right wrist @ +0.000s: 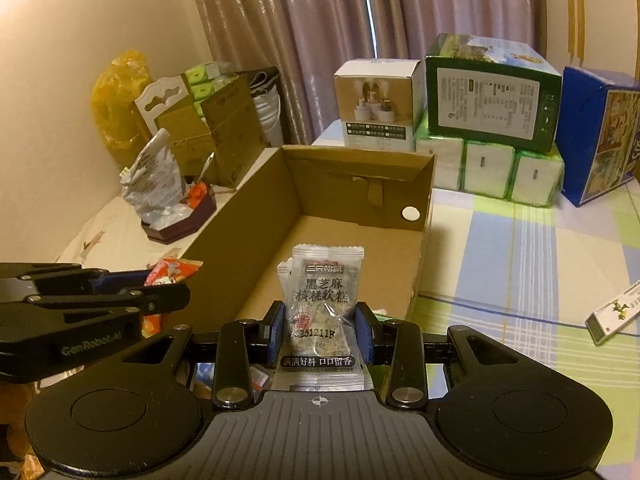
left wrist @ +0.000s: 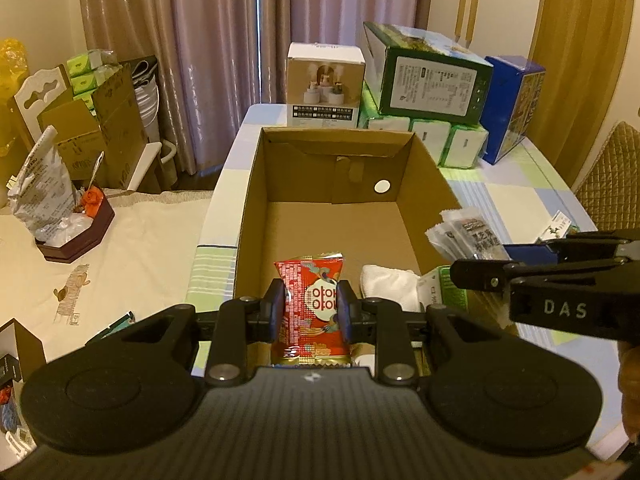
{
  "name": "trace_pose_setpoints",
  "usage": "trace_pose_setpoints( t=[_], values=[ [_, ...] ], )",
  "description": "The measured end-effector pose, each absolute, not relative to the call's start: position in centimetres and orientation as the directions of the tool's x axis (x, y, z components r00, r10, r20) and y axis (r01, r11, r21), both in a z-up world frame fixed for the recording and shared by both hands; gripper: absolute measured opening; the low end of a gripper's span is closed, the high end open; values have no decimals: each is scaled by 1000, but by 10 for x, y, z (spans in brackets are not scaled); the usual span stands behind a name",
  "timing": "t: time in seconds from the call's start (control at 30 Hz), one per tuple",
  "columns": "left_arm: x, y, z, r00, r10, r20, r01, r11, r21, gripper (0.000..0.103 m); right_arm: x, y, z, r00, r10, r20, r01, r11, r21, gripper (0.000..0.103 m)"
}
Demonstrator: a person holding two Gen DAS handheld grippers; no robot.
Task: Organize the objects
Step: 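Open the left tool to drop the red packet while the right tool drops the snack packet, then withdraw both tools from the cardboard box toward the white medicine box and green candy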
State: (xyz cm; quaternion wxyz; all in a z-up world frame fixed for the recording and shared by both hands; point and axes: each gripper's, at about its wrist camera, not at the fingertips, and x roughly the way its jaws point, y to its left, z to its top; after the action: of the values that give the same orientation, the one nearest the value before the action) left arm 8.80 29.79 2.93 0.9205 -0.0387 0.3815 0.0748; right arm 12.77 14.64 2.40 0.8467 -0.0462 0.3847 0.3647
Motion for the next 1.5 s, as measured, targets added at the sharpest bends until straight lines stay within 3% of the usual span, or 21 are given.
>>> trace_pose_setpoints(
  t=[0.27,0.37,0.87,0.9,0.93,1.0,1.2,1.33,1.5],
  values=[
    [114,304,15,701,93,-707,-150,988,-19,24,143,151,16,435,580,-689,-630,742,228,34],
    [122,306,11,701,115,-703,-164,987,-1,43,147,151,15,437,577,-690,-622,748,231,34],
    [90,316,28,728,138,-671,-201,979,-16,46,149,158,18,411,623,-666,-632,721,285,34],
    [87,317,29,729,140,-670,-204,979,-18,47,150,160,18,403,637,-657,-638,710,298,37],
    [85,317,30,731,140,-668,-208,978,-22,49,150,161,19,394,653,-646,-639,700,318,51],
    [80,317,32,734,140,-665,-214,976,-31,50,152,160,24,407,665,-626,-620,705,345,67],
    [59,310,37,733,143,-665,-229,972,-43,57,138,136,39,451,664,-596,-606,718,342,75],
    [43,296,40,737,137,-662,-230,972,-55,68,120,107,44,475,646,-597,-587,738,333,84],
    [25,274,46,740,121,-662,-223,972,-72,78,96,79,48,499,616,-610,-579,760,293,87]
  ],
)
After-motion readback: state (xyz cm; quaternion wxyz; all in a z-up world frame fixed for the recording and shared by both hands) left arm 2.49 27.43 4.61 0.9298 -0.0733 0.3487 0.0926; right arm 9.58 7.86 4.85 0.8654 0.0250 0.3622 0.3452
